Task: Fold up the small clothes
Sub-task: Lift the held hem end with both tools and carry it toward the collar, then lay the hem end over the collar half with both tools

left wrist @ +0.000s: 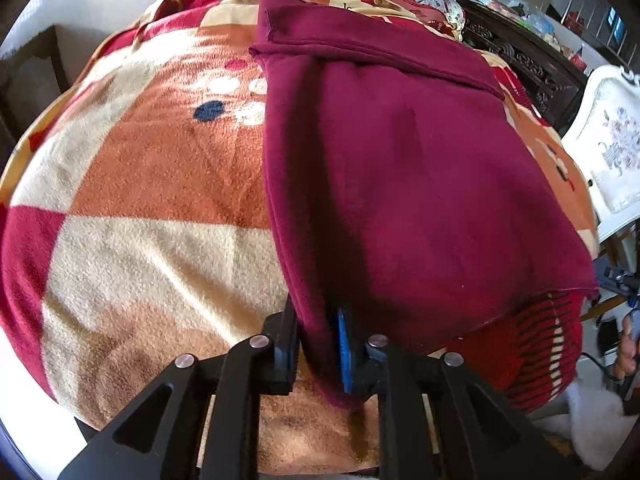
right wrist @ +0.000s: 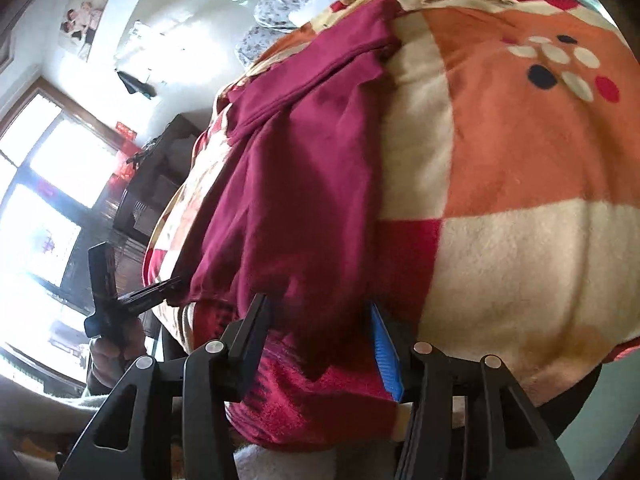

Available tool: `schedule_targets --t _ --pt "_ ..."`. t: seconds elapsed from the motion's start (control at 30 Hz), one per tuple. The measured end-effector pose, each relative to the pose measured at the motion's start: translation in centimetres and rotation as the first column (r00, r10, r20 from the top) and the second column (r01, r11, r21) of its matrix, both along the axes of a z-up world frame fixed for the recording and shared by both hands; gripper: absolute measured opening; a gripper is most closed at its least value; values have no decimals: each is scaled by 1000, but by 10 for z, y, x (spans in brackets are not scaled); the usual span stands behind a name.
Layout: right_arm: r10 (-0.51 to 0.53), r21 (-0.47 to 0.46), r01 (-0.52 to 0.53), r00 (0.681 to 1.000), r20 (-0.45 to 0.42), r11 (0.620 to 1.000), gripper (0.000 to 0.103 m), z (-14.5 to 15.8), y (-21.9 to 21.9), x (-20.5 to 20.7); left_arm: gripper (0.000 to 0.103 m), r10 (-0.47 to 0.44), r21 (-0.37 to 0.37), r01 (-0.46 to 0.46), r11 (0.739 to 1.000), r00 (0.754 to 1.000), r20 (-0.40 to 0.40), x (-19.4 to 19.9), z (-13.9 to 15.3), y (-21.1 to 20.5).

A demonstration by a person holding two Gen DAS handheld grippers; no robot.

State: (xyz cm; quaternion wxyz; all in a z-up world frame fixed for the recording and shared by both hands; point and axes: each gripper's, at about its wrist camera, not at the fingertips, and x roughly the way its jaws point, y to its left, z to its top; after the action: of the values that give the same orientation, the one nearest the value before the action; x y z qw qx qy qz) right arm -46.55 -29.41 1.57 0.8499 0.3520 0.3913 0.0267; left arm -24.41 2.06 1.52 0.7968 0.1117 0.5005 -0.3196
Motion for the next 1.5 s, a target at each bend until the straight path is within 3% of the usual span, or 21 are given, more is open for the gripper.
schedule_targets --t 0.17,0.6,0.7,0.73,0.77,1.03,1.3,1.43,1.5 --pt "27 -23 -27 999 20 999 53 4 9 6 53 44 23 -45 999 999 22 1 0 -1" --pt "56 -39 -54 998 42 998 29 8 8 9 55 35 40 -36 999 998 46 -3 -2 -3" --pt "63 -46 -61 996 56 997 24 11 7 11 41 16 24 -17 1000 999 33 -2 -1 -4" --pt "63 -50 -60 996 64 997 23 13 6 12 24 12 10 -13 1000 1000 25 -2 1 -3" --pt "64 -49 -61 995 76 997 21 16 5 13 14 4 -11 -4 1000 1000 6 -2 2 -3" --pt "48 -40 -41 980 193 998 20 47 -11 33 8 -14 -129 5 992 998 -66 18 27 2" --pt "-11 -45 27 943 331 999 11 88 -51 76 7 -11 -225 10 974 1000 -5 58 77 -14" --pt "-44 -49 64 941 335 997 10 99 -75 102 7 -9 -254 18 967 999 40 87 99 -35" --pt "-27 34 17 945 326 999 12 99 -79 108 7 2 -247 10 969 999 48 99 103 -45"
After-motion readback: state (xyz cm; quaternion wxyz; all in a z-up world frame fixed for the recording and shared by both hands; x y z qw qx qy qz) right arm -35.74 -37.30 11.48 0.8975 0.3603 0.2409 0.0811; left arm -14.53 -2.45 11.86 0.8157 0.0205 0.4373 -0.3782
